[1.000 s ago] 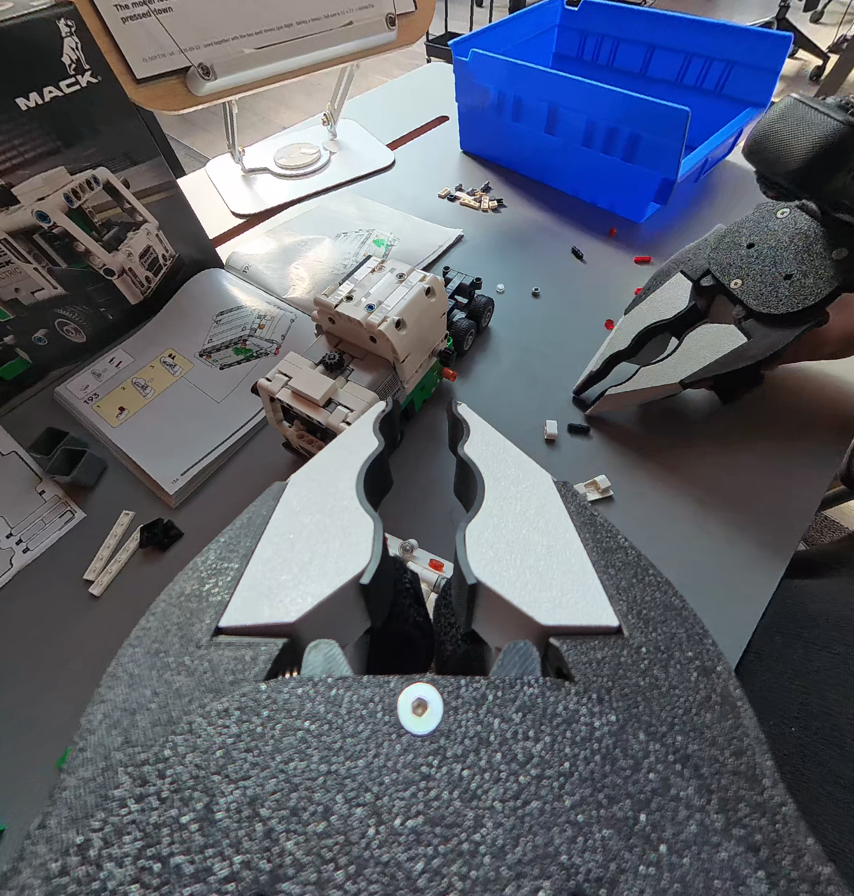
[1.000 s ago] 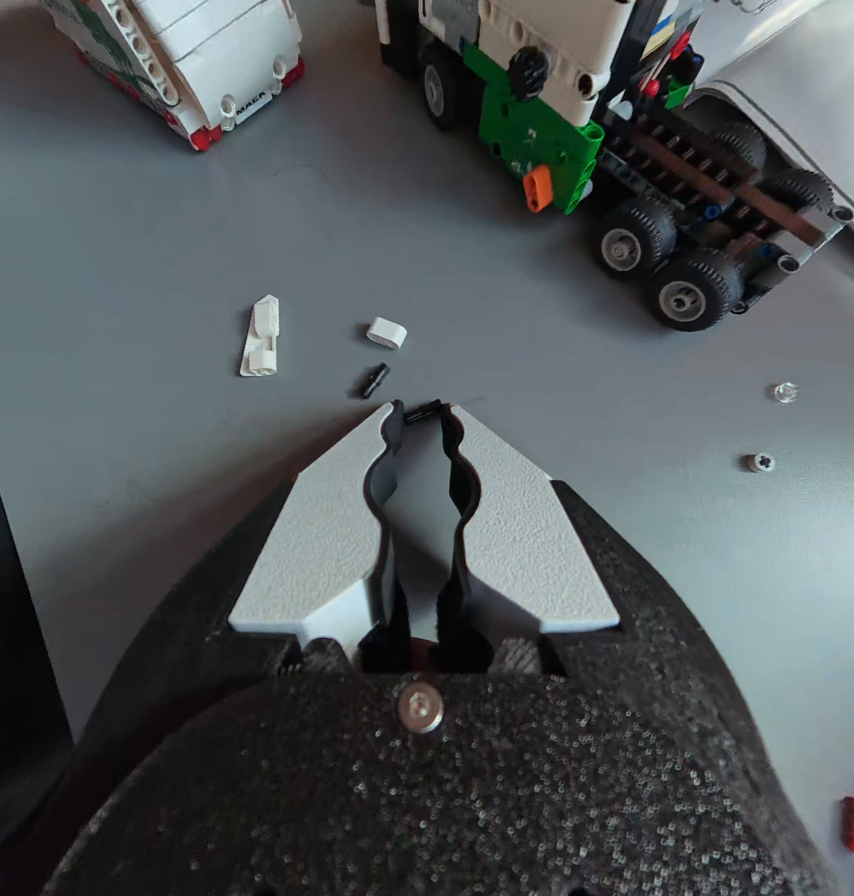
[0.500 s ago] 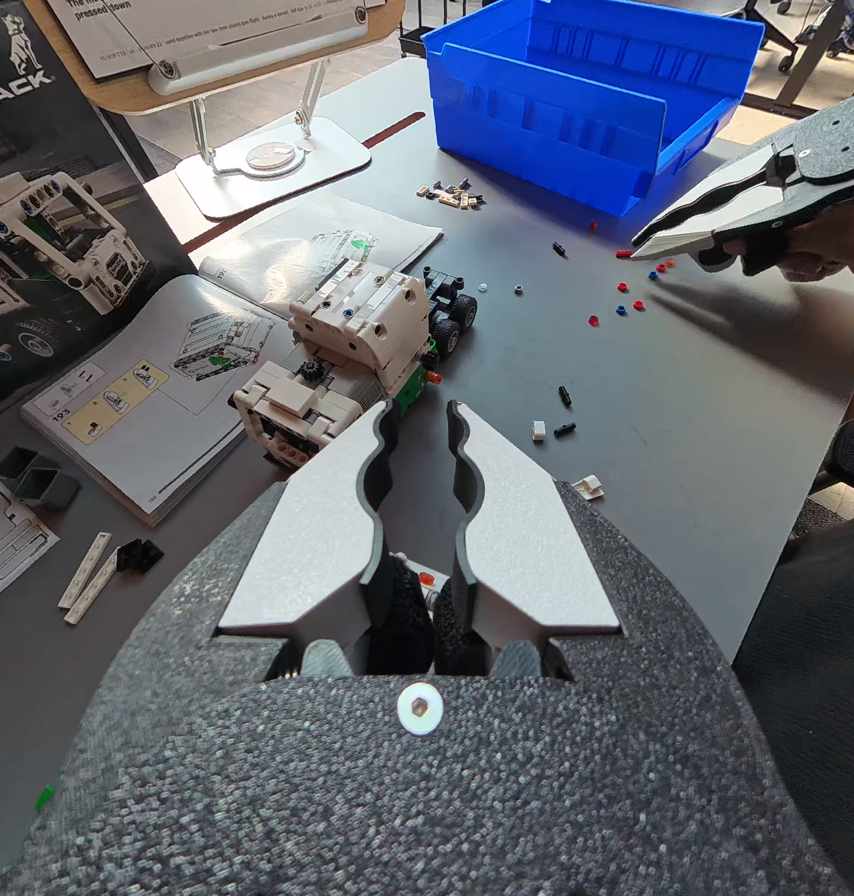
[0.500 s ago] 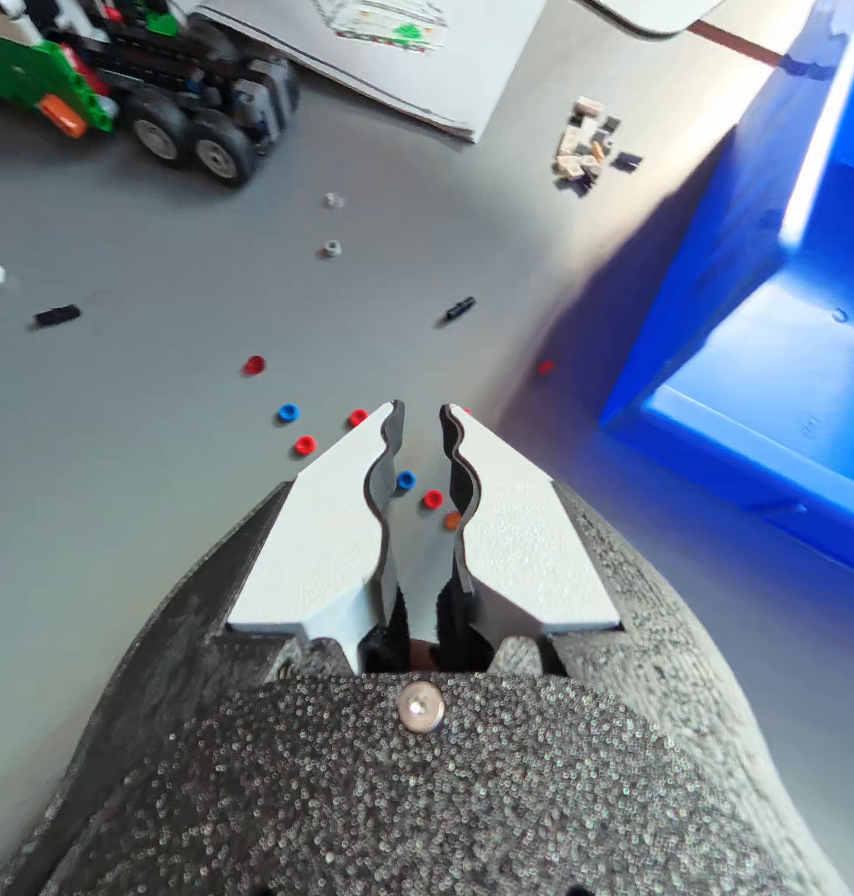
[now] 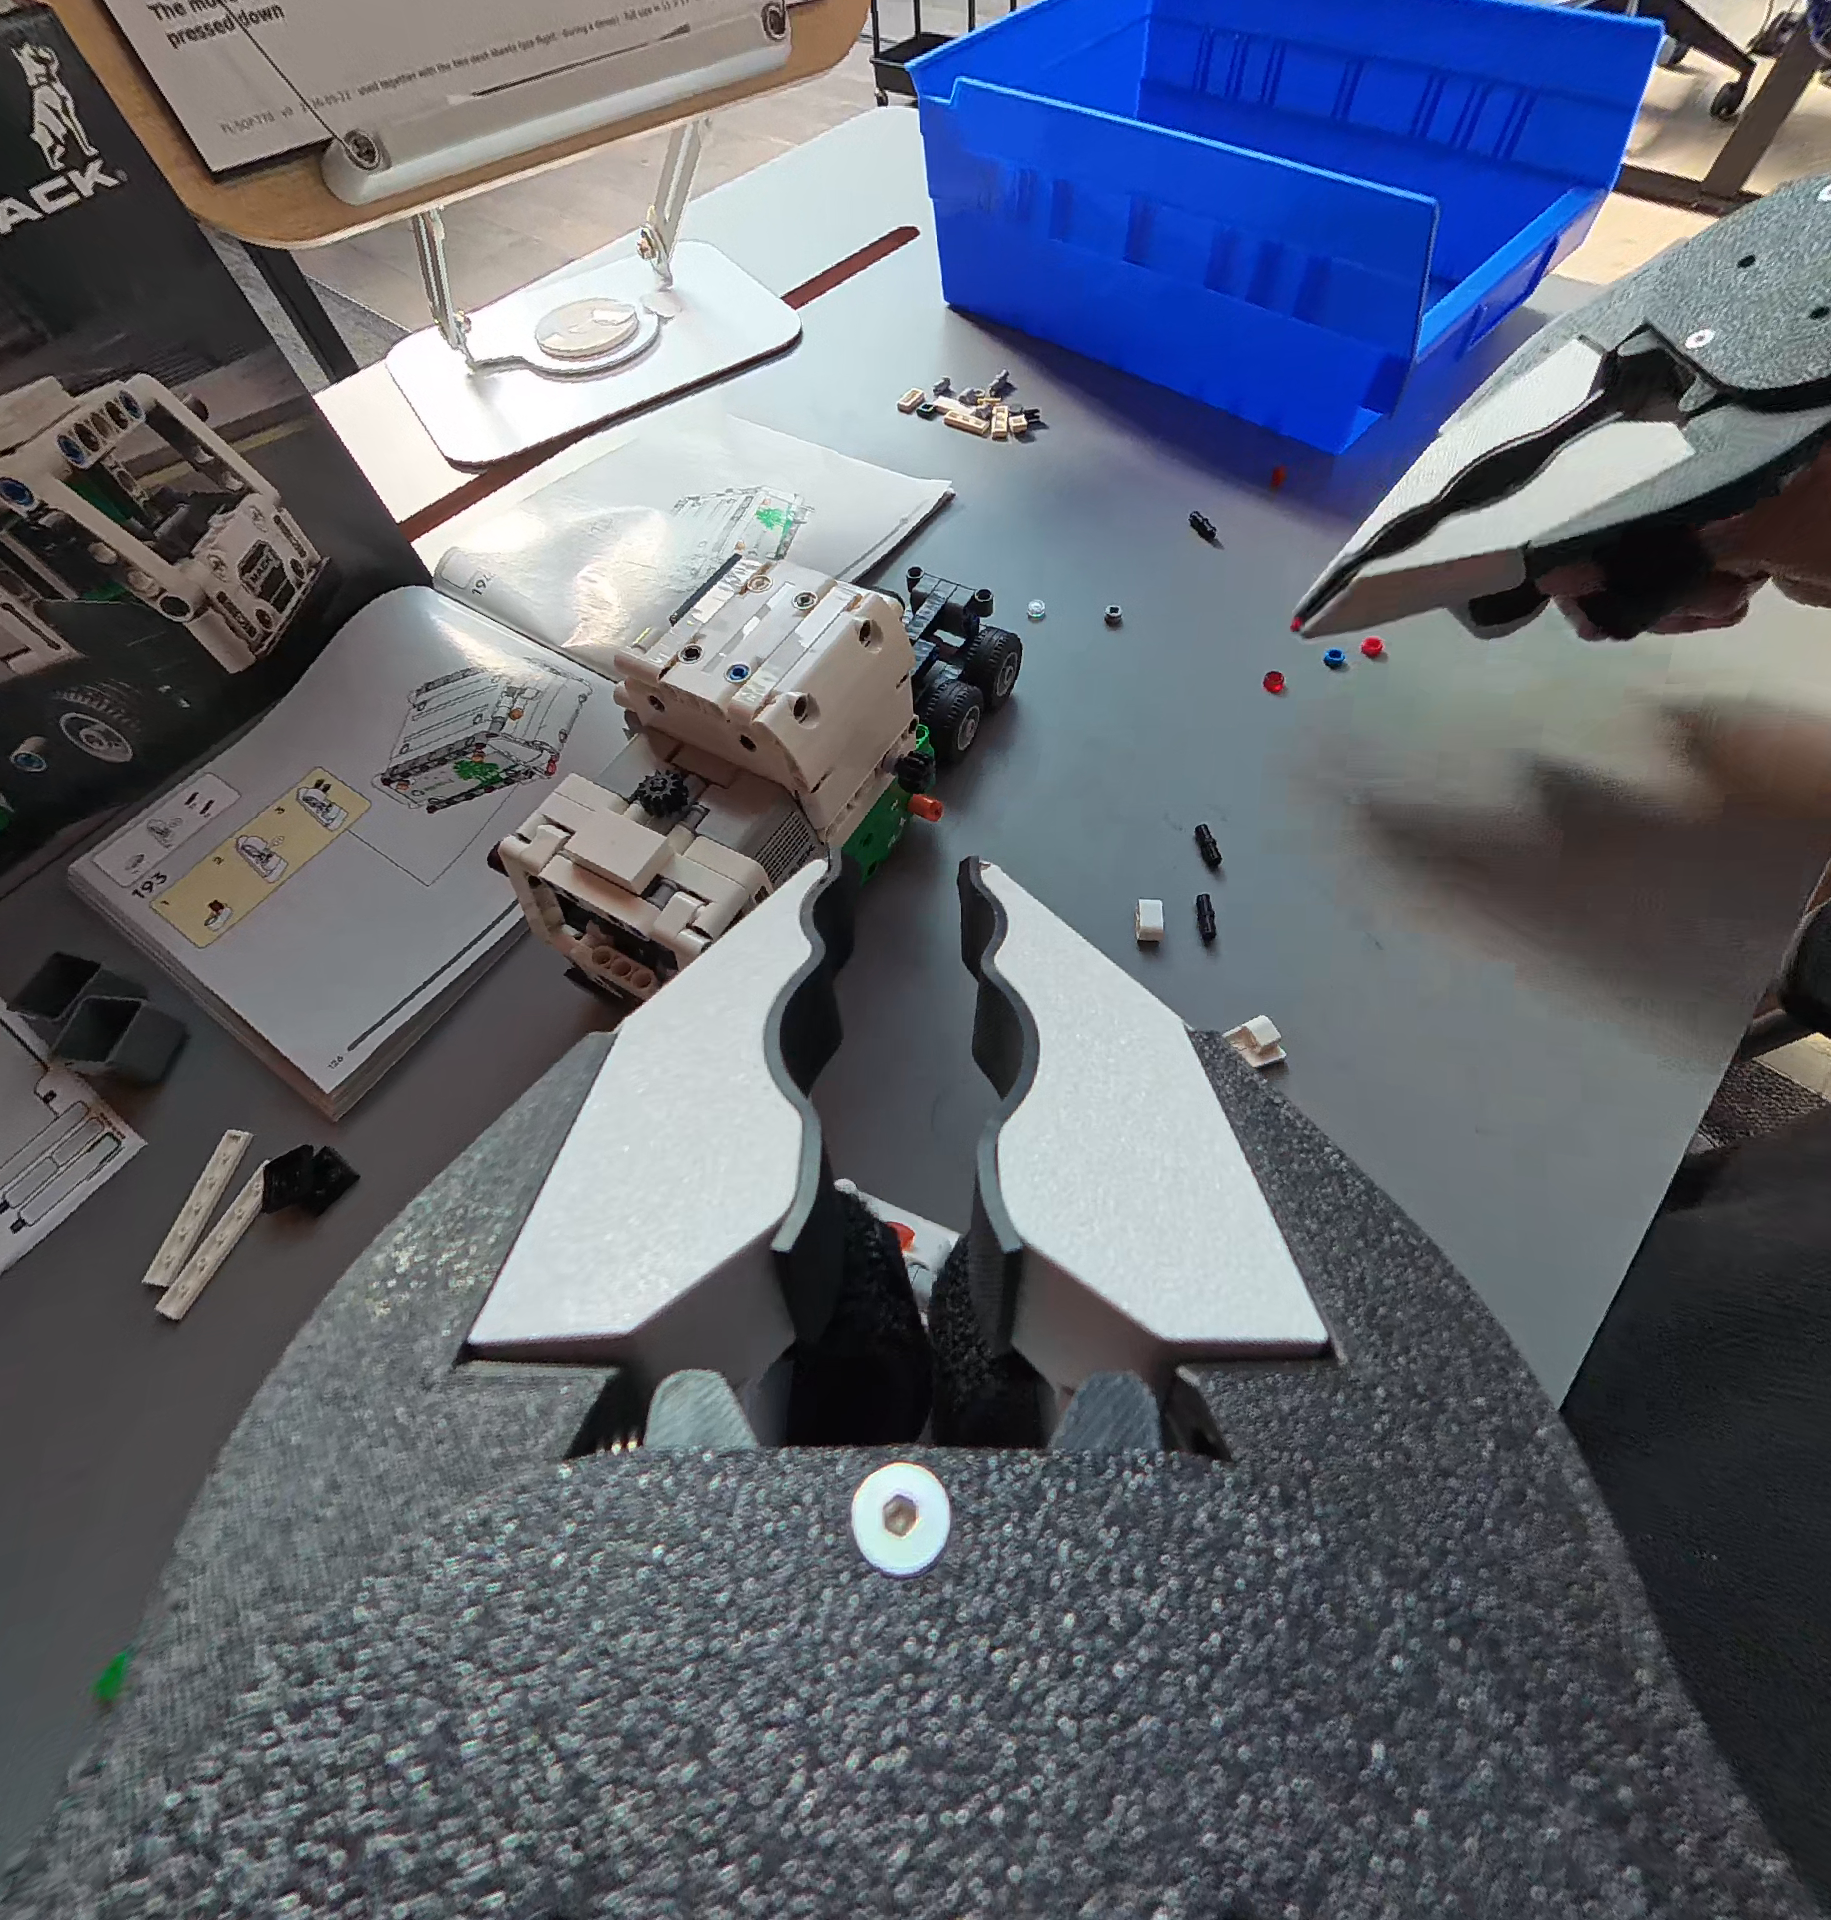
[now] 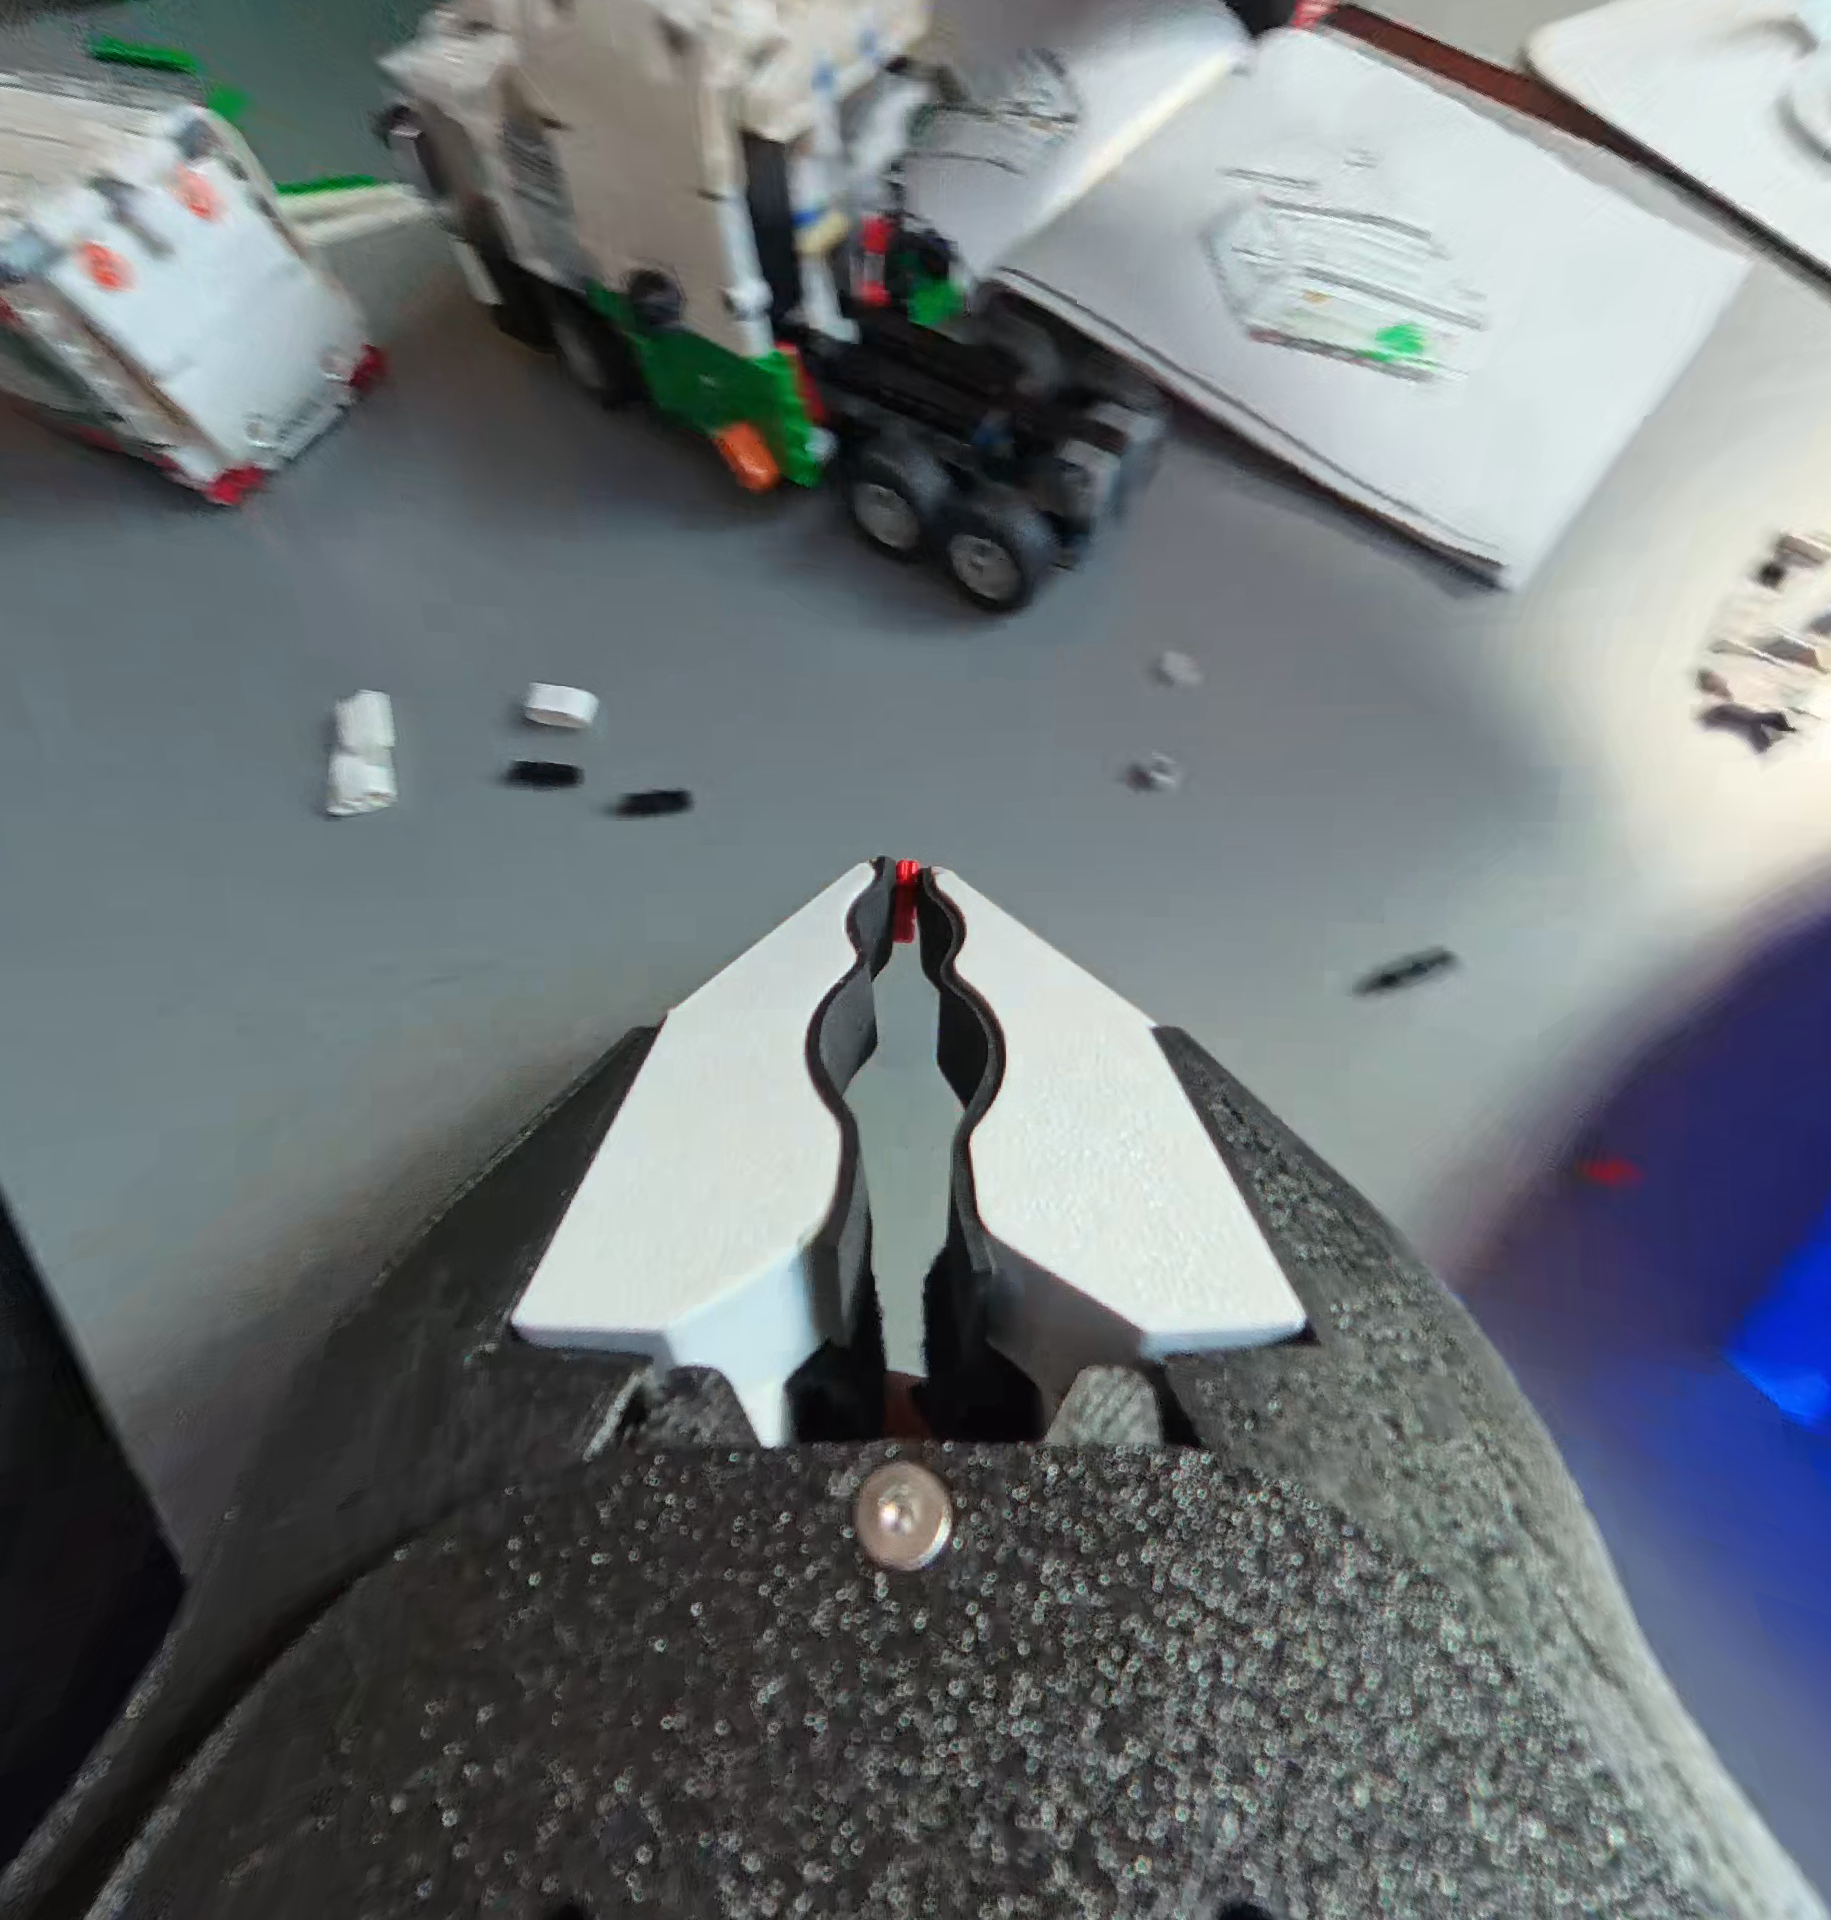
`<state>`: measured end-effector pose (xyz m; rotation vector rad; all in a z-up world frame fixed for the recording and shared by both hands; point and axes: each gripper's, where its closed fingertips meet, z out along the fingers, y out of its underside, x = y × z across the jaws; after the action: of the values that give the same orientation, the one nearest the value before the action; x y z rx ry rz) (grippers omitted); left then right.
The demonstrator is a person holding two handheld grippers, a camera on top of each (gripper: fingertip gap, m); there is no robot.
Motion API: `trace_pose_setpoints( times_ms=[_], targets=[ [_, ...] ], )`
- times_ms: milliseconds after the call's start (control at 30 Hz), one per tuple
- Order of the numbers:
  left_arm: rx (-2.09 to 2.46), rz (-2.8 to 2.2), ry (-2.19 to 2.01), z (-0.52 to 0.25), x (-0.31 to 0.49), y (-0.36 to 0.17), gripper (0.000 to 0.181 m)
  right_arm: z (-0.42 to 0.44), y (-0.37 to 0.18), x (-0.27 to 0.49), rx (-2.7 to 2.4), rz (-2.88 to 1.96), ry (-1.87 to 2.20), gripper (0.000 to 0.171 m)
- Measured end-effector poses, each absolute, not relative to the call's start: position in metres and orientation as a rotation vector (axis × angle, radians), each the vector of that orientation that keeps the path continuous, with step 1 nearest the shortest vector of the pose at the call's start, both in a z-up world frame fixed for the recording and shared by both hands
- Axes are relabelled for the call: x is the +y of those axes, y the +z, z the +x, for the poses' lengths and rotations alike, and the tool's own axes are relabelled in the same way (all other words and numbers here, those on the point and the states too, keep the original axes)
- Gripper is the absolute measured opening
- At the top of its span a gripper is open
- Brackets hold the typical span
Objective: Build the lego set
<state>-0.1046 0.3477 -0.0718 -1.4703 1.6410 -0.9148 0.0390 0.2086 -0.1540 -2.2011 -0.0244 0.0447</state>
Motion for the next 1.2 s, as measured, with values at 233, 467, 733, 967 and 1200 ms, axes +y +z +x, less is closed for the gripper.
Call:
trace_pose_setpoints(
  times_ms=[233, 467, 733, 967, 1200],
  targets=[
    [1.663, -1.465, -0.892, -0.108, 0.342, -0.074, 0.019, -0.051, -0.179, 0.241, -0.269, -2.253, 0.225, 0.004],
    [1.675, -1.461, -0.863, -0.114, 0.340, -0.078, 0.019, -0.053, -0.193, 0.244, -0.312, -2.313, 0.159, 0.004],
    [1.666, -1.464, -0.850, -0.122, 0.342, -0.077, 0.018, -0.052, -0.174, 0.248, -0.267, -2.247, 0.182, 0.010],
    [1.652, -1.458, -0.857, -0.128, 0.342, -0.075, 0.018, -0.053, -0.187, 0.268, -0.164, -2.274, 0.164, 0.023],
    [1.654, -1.454, -0.857, -0.132, 0.341, -0.076, 0.018, -0.050, -0.191, 0.276, -0.120, -2.297, 0.099, 0.024]
  ],
)
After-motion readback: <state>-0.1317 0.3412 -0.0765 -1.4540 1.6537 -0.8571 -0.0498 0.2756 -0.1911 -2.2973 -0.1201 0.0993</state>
